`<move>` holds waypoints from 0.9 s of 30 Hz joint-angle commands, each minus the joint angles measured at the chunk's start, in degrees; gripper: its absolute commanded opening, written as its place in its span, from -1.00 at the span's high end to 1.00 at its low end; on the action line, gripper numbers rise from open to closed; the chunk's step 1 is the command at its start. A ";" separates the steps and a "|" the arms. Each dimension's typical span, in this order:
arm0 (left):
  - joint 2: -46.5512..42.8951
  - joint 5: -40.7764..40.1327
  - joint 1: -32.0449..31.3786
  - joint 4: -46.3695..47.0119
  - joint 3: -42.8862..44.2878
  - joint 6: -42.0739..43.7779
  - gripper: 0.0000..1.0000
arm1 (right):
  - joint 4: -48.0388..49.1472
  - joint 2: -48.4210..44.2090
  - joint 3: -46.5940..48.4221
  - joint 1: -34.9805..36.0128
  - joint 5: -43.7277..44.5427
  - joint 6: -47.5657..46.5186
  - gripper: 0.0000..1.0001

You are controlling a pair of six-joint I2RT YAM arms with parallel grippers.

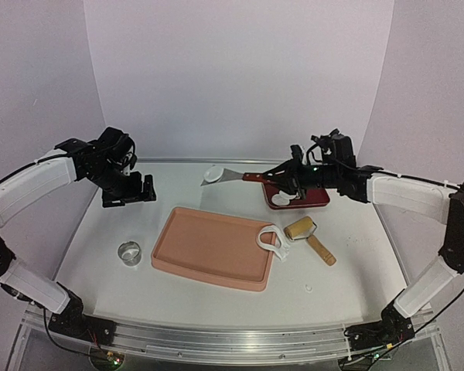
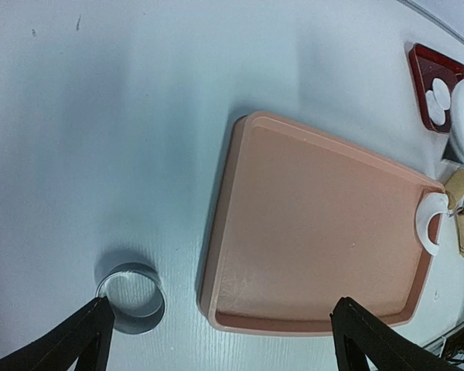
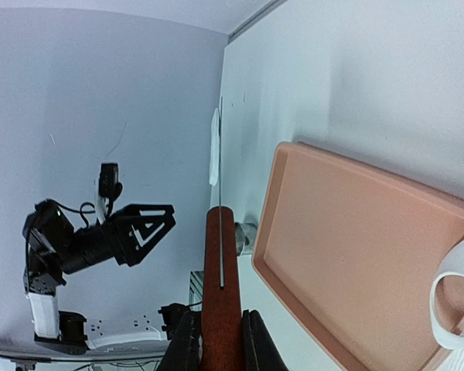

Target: Roll out the dumpling wrappers from the dough

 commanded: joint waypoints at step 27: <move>-22.07 -8.13 -0.14 -3.14 -17.41 -3.73 -0.99 | -42.40 -3.00 16.38 -30.99 6.41 -27.89 1.00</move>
